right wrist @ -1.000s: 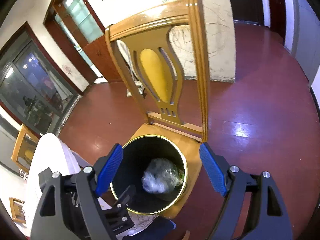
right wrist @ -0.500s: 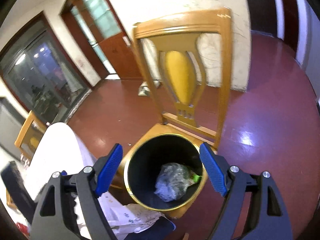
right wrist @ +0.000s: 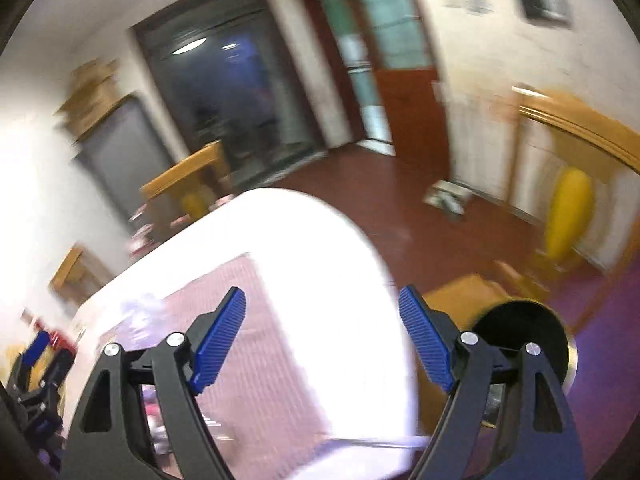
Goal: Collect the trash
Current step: 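Move both open tools back over the striped cloth, then grasp a clear plastic bag with the right tool while the left tool grasps white tissue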
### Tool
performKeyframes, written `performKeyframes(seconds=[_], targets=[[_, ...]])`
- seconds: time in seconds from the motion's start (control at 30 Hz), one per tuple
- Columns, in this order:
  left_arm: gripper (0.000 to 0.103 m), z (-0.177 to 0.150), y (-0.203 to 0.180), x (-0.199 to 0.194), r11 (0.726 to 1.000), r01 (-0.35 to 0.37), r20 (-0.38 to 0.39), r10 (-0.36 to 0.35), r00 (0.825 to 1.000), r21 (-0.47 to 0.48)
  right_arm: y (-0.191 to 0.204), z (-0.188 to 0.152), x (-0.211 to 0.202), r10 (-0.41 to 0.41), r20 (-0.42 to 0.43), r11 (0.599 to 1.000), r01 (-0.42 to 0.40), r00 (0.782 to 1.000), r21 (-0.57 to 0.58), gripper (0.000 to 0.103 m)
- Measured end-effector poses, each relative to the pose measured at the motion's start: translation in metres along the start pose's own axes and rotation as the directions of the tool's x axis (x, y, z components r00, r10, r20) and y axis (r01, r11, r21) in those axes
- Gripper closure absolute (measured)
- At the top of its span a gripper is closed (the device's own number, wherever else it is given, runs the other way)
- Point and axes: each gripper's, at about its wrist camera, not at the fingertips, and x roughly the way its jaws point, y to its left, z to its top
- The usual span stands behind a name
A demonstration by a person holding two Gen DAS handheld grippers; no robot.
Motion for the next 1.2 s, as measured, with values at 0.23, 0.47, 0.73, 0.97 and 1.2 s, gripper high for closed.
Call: performKeyframes(seconds=[0.23, 0.47, 0.73, 0.97, 1.2], targets=[[0.006, -0.013, 0.110, -0.060, 0.951, -0.257, 0.011, 0.263, 0.965, -0.174, 0.139, -0.004, 0.013, 0.218, -0.048, 0.953, -0.223, 0.975, -0.203, 0.024], [0.006, -0.029, 0.175, -0.099, 0.891, -0.336, 0.004, 0.354, 0.935, -0.305, 0.225, -0.032, -0.018, 0.324, -0.026, 0.885, -0.312, 0.946, -0.346, 0.022], [0.006, -0.042, 0.188, -0.105, 0.881, -0.356, 0.000, 0.375, 0.927, -0.311, 0.248, -0.039, -0.029, 0.325, -0.019, 0.875, -0.308, 0.946, -0.374, 0.021], [0.006, -0.047, 0.184, -0.103, 0.889, -0.343, 0.004, 0.361, 0.933, -0.304, 0.248, -0.037, -0.025, 0.311, -0.019, 0.880, -0.295, 0.950, -0.371, 0.021], [0.006, -0.053, 0.190, -0.097, 0.880, -0.358, -0.019, 0.371, 0.928, -0.312, 0.288, -0.048, 0.044, 0.240, -0.227, 0.784, -0.326, 0.944, -0.528, 0.017]])
